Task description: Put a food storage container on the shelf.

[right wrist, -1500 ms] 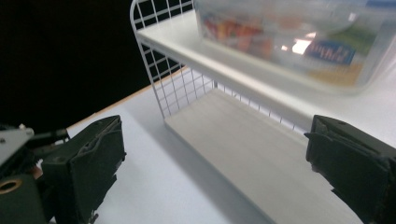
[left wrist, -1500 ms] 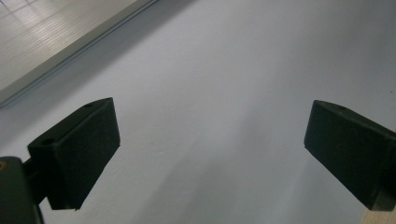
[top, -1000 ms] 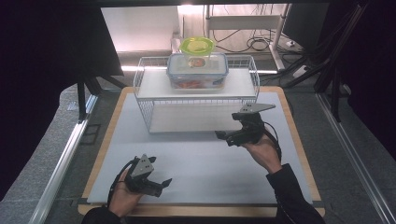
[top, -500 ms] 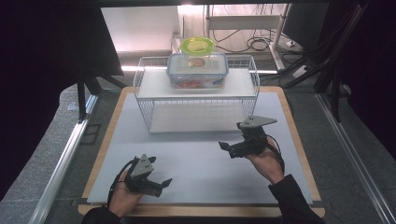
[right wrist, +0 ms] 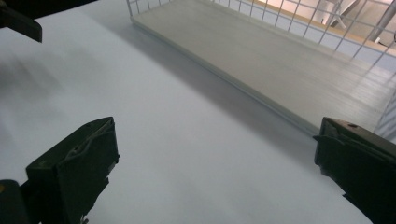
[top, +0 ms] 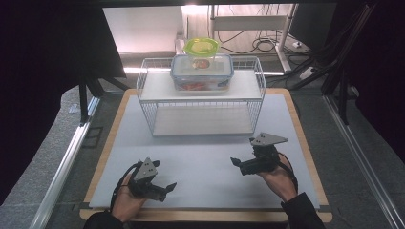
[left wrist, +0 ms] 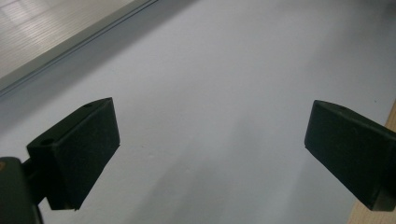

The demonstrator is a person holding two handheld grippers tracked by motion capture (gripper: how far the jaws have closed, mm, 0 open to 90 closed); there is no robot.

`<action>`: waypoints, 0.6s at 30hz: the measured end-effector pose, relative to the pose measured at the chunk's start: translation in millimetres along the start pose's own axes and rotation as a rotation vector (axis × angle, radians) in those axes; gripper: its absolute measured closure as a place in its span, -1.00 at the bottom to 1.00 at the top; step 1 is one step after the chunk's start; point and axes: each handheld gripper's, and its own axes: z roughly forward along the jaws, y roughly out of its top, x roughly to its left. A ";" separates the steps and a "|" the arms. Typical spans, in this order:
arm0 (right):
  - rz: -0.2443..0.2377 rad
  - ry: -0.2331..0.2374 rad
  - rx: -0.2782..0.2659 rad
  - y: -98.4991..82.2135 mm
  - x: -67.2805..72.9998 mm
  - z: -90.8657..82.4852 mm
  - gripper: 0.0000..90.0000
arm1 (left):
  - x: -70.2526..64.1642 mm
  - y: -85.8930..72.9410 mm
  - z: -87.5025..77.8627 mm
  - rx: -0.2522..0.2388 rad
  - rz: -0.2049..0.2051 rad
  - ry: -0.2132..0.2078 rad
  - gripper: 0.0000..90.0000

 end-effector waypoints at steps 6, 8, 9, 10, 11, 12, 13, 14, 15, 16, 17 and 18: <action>0.003 -0.022 0.008 -16.8 2.4 -2.0 -1.00 | -0.6 -0.9 1.7 0.014 0.023 0.017 -0.94; -0.002 -0.027 0.015 -21.7 3.3 -1.9 -1.00 | -0.6 -1.2 2.4 0.017 0.030 0.025 -0.95; -0.004 -0.029 0.021 -23.9 4.0 -1.9 -1.00 | -0.6 -1.3 2.5 0.014 0.031 0.026 -0.95; -0.010 -0.035 0.029 -25.9 4.6 -1.9 -1.00 | -0.4 -1.4 2.4 0.013 0.031 0.027 -0.95; -0.016 -0.040 0.032 -27.9 5.0 -1.5 -1.00 | -0.3 -1.6 2.4 0.012 0.030 0.028 -0.96; -0.017 -0.042 0.039 -29.9 5.7 -1.3 -1.00 | 0.0 -1.7 2.4 0.012 0.030 0.029 -0.96; -0.020 -0.045 0.043 -31.9 5.9 -1.1 -1.00 | 0.1 -1.9 2.6 0.013 0.030 0.032 -0.96; -0.020 -0.044 0.047 -34.0 6.0 -0.9 -1.00 | 0.2 -2.1 2.8 0.016 0.032 0.032 -0.96; -0.016 -0.040 0.052 -36.3 6.0 -0.4 -0.99 | 0.2 -2.3 3.2 0.018 0.033 0.032 -0.96; -0.011 -0.036 0.062 -38.6 6.0 0.2 -0.99 | 0.1 -2.4 3.6 0.020 0.034 0.033 -0.96; -0.010 -0.035 0.071 -41.1 5.7 0.8 -0.98 | 0.0 -2.5 4.0 0.022 0.036 0.032 -0.96; -0.007 -0.034 0.081 -43.7 5.5 1.7 -0.98 | -0.2 -2.5 4.3 0.024 0.038 0.033 -0.96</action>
